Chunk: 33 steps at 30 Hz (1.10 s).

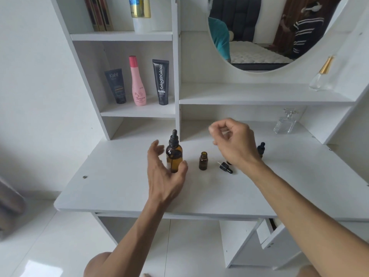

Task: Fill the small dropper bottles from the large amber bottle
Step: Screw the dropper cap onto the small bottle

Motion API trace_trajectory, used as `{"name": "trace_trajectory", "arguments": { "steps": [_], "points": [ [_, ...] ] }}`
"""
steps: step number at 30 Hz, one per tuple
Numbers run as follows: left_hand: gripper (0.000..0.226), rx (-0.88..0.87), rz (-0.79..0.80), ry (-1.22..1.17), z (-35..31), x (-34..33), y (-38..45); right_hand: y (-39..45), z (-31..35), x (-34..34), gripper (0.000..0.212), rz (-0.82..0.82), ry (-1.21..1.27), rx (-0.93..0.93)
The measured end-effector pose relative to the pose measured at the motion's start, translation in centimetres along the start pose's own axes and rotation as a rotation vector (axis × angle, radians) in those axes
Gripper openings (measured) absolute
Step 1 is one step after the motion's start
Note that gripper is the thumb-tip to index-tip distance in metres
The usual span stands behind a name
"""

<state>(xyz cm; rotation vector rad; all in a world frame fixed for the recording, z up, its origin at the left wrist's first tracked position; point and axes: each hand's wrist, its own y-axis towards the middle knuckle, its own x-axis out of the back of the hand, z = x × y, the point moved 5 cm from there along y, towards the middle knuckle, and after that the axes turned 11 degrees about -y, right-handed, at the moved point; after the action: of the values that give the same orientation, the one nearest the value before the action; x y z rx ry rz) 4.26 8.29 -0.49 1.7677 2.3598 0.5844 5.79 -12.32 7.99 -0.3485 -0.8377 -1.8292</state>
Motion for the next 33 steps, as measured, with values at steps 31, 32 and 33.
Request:
{"name": "trace_trajectory", "arguments": {
  "steps": [31, 32, 33],
  "points": [
    [0.053, 0.066, 0.273, 0.285, -0.7, -8.6, -1.5, -2.4, -1.0, 1.9, 0.018, 0.158, -0.342, 0.061],
    [0.053, 0.062, 0.277, 0.283, -0.7, -8.6, -1.5, -2.1, -0.6, 1.8, 0.018, 0.212, -0.377, 0.076],
    [0.053, 0.057, 0.282, 0.284, -0.6, -8.6, -1.5, -1.8, -0.3, 1.7, 0.019, 0.257, -0.424, 0.091]
  ]
}}
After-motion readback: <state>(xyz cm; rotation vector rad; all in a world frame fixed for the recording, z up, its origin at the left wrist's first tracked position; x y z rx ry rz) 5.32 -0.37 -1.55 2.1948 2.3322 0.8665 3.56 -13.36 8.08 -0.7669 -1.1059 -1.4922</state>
